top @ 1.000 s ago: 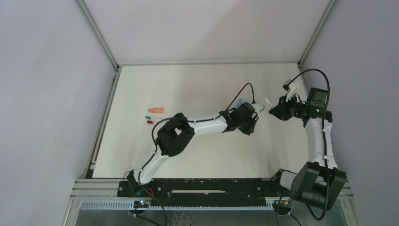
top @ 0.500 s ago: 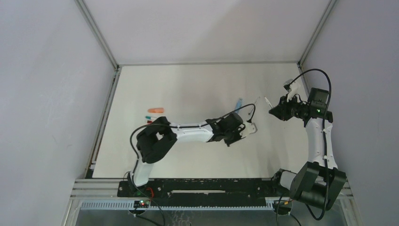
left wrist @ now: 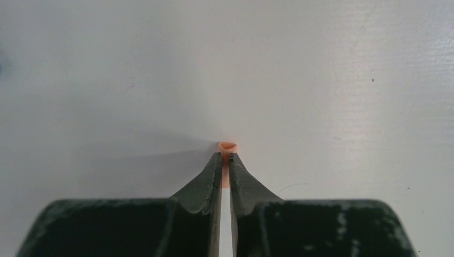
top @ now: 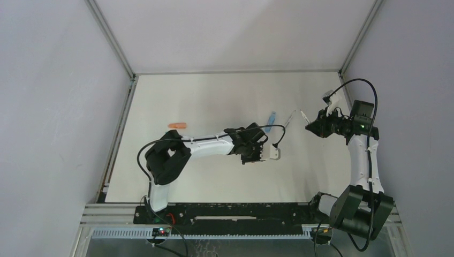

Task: Insert the pens into the pen caps
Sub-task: Move the pen cap to the center of the board.

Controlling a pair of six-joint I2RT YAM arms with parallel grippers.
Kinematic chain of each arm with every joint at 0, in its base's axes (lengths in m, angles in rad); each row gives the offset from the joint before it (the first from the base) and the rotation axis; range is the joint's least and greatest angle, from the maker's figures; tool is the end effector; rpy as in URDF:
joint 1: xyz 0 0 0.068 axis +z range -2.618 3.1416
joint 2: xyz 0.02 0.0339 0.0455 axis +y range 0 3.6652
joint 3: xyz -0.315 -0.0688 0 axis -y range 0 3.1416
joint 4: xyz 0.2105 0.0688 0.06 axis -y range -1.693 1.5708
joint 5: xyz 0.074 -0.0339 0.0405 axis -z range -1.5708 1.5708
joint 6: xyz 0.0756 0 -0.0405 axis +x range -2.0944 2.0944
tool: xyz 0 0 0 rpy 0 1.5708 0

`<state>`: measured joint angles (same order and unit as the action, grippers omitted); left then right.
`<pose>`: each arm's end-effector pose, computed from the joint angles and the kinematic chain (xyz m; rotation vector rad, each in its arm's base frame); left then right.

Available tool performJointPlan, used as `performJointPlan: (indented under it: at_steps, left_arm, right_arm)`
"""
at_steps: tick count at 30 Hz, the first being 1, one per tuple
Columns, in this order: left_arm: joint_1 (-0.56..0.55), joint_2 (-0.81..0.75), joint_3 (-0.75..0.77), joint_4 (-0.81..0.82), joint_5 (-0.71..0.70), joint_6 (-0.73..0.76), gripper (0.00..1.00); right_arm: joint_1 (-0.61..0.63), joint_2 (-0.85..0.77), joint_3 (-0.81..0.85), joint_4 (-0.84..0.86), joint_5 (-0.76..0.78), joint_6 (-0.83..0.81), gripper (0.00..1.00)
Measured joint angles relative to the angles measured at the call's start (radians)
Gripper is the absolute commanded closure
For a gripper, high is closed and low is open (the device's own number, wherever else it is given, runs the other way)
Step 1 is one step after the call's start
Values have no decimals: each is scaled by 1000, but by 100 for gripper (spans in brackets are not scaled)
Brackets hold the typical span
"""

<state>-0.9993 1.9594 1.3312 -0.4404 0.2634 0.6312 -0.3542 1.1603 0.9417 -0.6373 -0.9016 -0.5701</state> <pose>0.2083 -0.3603 0.2010 1.9962 1.7564 -0.4708 0.2007 -0.0110 0.3240 -0.5956 2.0195 0.5527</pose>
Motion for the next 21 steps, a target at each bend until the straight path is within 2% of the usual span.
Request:
performJointPlan:
  at_steps: [4,11,18,21]
  left_arm:
    - [4,-49,-45,29,-24,-5,82]
    - [8,-285,-178,188,-54,-88,80]
    - [10,-570,-424,472,-59,-320,80]
    - [13,-671,-580,629,-73,-480,75]
  right_arm:
    - [0,0,0,-3,-3,-1,100]
    - [-1,-10,0,-24,-29,-20,100]
    - [2,-76,0,-77,-101,-101,100]
    - [27,-130,0,-78,-110,-123,100]
